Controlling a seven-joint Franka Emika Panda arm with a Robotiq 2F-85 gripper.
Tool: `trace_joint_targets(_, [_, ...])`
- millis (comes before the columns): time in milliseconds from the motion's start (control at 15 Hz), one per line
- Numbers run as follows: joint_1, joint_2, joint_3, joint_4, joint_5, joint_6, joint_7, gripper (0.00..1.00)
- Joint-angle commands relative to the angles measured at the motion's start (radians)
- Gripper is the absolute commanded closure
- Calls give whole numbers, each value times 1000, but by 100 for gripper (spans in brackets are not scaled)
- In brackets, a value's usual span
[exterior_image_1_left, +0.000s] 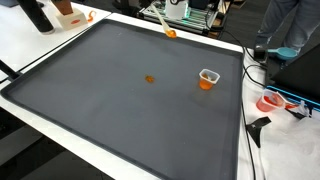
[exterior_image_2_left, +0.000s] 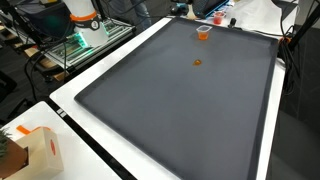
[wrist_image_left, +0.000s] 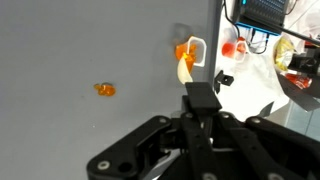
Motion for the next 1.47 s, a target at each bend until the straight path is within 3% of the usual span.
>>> trace_joint_targets(0, [20,-49,20,-38,-119,44,90,97])
trace_joint_targets(400, [42,-68,43,-32,-225,43,167,97])
trace_joint_targets(667, [40,-46,42,1,-197,21,145,97])
trace_joint_targets(733, [41,-47,42,3,-197,21,145,87])
trace_joint_targets(1200, [41,-44,42,6,-197,21,145,87])
trace_joint_targets(1267, [41,-43,42,6,-197,21,145,97])
trace_joint_targets(1400, [66,-48,68,28,-267,35,207,97])
